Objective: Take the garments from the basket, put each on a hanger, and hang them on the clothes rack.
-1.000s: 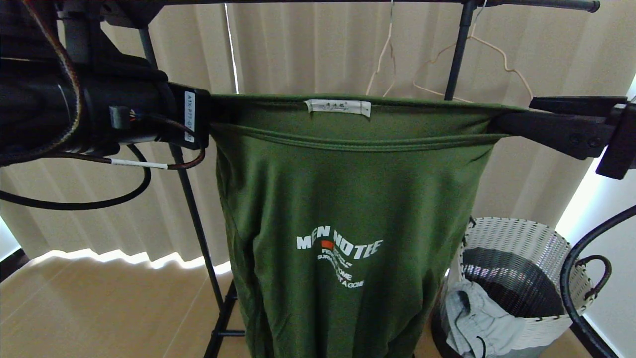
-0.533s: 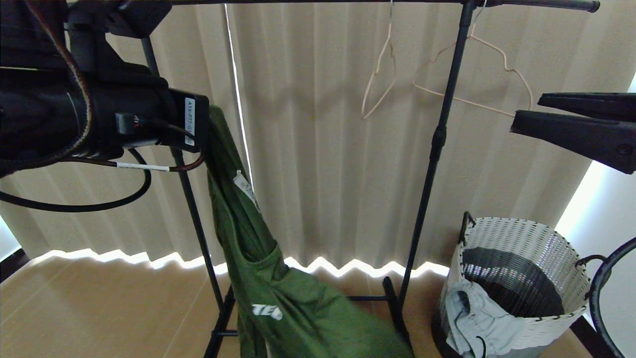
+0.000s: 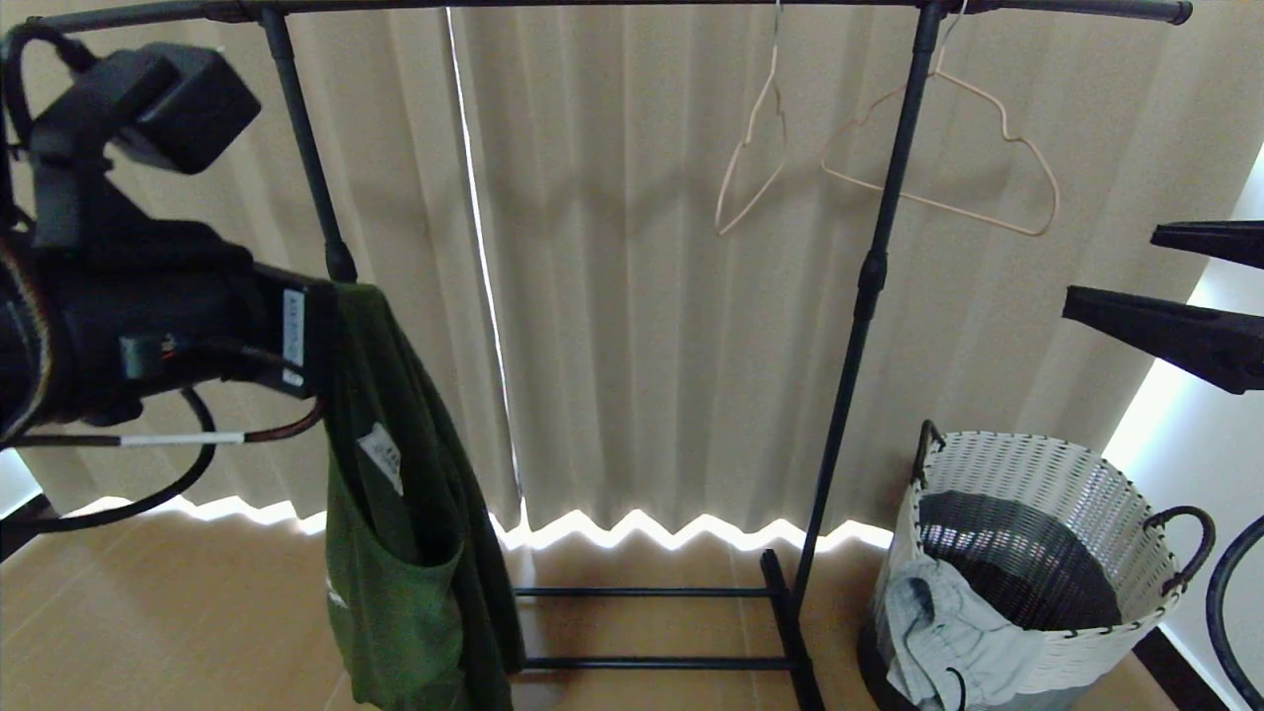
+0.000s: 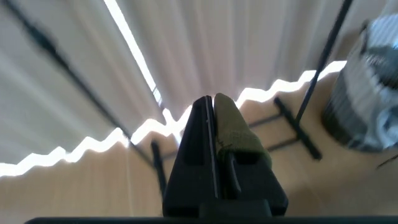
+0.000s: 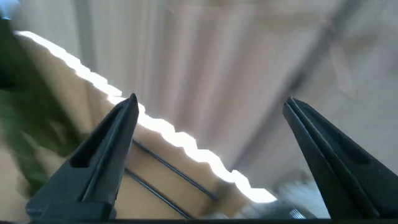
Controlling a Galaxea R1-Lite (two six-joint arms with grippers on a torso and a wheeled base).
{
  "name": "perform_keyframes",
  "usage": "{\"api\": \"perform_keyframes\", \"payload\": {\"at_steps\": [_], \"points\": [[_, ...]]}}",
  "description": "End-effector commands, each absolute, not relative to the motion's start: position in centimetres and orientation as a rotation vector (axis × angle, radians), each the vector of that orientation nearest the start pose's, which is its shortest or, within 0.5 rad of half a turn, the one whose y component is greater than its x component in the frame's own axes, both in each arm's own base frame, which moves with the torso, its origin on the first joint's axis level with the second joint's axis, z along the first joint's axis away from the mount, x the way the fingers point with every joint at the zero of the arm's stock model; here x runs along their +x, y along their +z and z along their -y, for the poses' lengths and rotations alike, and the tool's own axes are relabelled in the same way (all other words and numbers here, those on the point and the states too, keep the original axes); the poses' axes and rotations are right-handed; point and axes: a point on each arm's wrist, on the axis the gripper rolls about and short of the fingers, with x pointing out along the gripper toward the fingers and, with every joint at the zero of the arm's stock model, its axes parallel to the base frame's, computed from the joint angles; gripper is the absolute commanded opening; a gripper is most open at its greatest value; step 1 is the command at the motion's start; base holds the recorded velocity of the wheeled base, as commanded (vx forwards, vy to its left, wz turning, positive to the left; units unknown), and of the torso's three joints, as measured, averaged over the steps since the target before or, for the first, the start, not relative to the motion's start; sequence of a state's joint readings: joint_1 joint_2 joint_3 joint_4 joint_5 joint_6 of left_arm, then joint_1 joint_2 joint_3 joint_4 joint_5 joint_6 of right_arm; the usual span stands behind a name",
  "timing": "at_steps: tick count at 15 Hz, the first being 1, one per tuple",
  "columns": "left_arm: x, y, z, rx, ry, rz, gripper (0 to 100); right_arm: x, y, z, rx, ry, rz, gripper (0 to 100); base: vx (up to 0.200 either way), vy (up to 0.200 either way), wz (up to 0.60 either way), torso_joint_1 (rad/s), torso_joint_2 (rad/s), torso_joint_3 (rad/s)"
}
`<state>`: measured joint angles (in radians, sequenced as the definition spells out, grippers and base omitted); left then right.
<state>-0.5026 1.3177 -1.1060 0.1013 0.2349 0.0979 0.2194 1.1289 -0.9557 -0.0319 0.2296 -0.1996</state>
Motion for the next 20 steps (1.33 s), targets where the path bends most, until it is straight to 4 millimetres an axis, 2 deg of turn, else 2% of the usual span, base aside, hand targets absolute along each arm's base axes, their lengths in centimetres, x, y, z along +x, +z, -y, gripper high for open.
{"api": "perform_keyframes", "payload": {"at_steps": [1,2,4,6,9,12,20], "points": [[15.2,28.3,6.6,0.194,-0.225,-0.282,0,14.8,29.4,-2.7,-0.199,0.379,-0.114,100,0.0,0.0,0.0,0.0,0.0,0.0],[14.5,26.9,5.4,0.176,-0.18,-0.312,0,14.8,28.8,-2.1,-0.221,0.332,-0.117,100,0.0,0.0,0.0,0.0,0.0,0.0],[13.6,25.1,4.3,0.129,-0.186,-0.339,0,15.1,27.8,-1.7,-0.269,0.304,-0.079,100,0.0,0.0,0.0,0.0,0.0,0.0],[12.4,24.3,3.8,0.123,-0.196,-0.33,0,15.6,27.0,-1.4,-0.274,0.272,-0.035,100,0.0,0.0,0.0,0.0,0.0,0.0],[11.4,24.2,3.5,0.12,-0.198,-0.296,0,16.2,26.8,-1.0,-0.267,0.235,-0.036,100,0.0,0.0,0.0,0.0,0.0,0.0],[11.5,24.1,3.5,0.115,-0.199,-0.3,0,16.0,27.2,-0.5,-0.197,0.202,-0.029,100,0.0,0.0,0.0,0.0,0.0,0.0],[11.8,24.8,3.8,0.127,-0.219,-0.218,0,16.2,27.0,-0.3,-0.2,0.189,-0.048,100,0.0,0.0,0.0,0.0,0.0,0.0]]}}
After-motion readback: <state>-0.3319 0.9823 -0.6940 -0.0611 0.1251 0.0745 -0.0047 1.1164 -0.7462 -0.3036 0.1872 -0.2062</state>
